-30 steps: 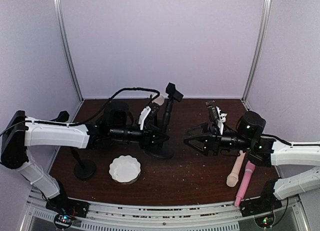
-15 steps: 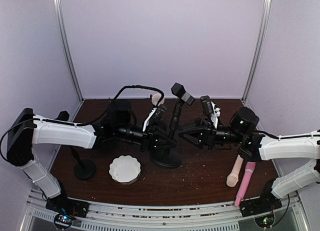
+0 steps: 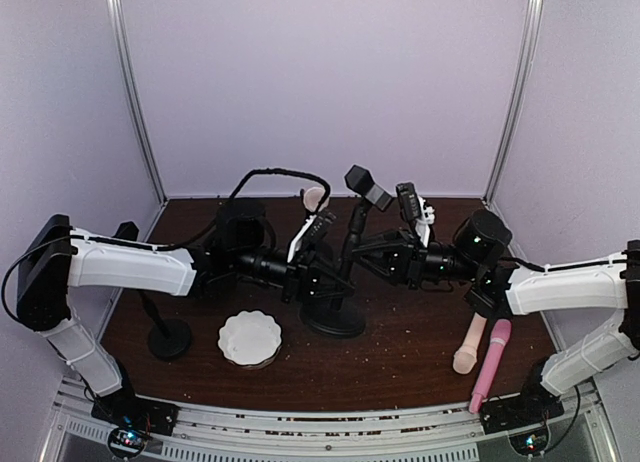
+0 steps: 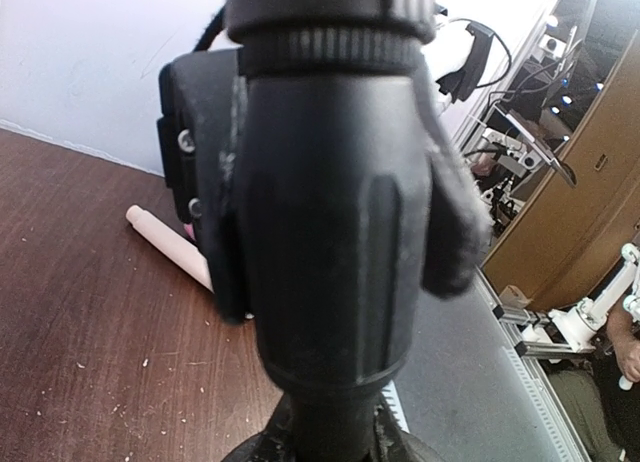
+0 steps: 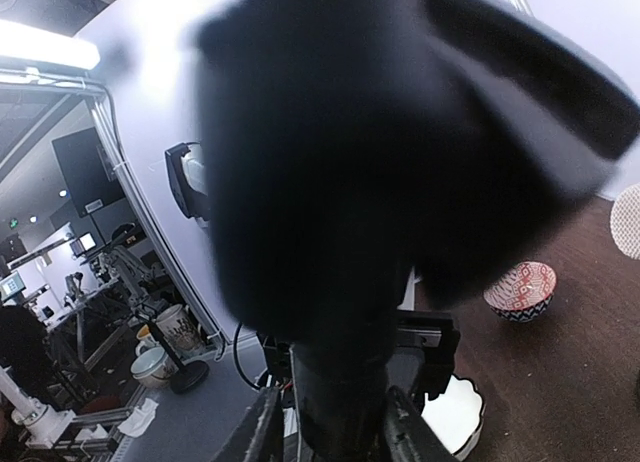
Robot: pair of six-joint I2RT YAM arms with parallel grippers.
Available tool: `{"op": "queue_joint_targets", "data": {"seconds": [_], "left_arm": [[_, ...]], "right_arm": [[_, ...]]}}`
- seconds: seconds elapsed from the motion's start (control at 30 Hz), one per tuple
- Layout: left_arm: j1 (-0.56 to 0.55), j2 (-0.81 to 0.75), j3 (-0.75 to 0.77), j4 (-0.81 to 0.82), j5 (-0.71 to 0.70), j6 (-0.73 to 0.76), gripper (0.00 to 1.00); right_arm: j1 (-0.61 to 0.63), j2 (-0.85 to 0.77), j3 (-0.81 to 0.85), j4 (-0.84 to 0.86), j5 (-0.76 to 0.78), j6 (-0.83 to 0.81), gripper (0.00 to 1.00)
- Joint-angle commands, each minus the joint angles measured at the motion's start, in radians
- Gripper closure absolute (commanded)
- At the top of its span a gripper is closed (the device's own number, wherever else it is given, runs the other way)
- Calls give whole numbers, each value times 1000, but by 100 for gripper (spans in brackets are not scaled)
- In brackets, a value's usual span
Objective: Attach the microphones to the stand
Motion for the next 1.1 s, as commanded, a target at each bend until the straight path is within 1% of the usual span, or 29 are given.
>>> {"op": "queue_joint_targets", "data": {"seconds": [0.0,0.07,0.1,0.2,0.27,0.3,0.37,0.43,0.5,0.57,0.67,0.73,0.77,0.8,0.87,0.9,0.93,1.0,1.07], "left_arm": [[-5,-1,57,49,16,15,100],[-5,3,68,19,1,25,100],[-5,5,79,-22,-24,40,100],[-5,-4,111,-135,-135,109,100],[-5,-15,125,-189,-254,129,100],[-6,-22,130,-221,-324,140,100],[-8,-33,136,-268,-485,145,100],[-15,-44,135,-292,-601,146,100],[-28,-57,133,-303,-693,153,100],[-39,-71,123,-302,-752,155,100],[-45,-93,104,-285,-802,149,100],[-45,-108,84,-269,-814,145,100],[-45,-114,76,-259,-812,146,100],[-45,-120,67,-248,-803,148,100],[-45,-130,54,-231,-766,166,100],[-43,-135,49,-227,-739,182,100],[-43,-140,45,-221,-705,194,100],[-41,-153,34,-203,-615,222,100],[-33,-164,23,-175,-520,231,100]], "right_arm": [[-2,-3,18,57,24,11,72],[-2,-10,19,16,57,-21,84],[-3,-14,19,-4,72,-33,87],[1,-37,24,-63,122,-84,93],[16,-67,37,-149,189,-137,98],[30,-83,50,-229,231,-177,100],[71,-115,78,-352,347,-267,100],[122,-136,113,-458,454,-348,100],[170,-148,144,-536,553,-371,100],[200,-152,157,-568,649,-353,100],[216,-161,156,-603,780,-285,100],[216,-172,140,-588,810,-246,100],[216,-178,130,-572,800,-243,97],[213,-184,123,-559,771,-249,87],[195,-202,113,-545,672,-267,64],[181,-215,104,-534,614,-277,54],[168,-228,92,-521,548,-288,48],[141,-257,70,-515,432,-311,43],[108,-286,47,-512,365,-311,42]]}}
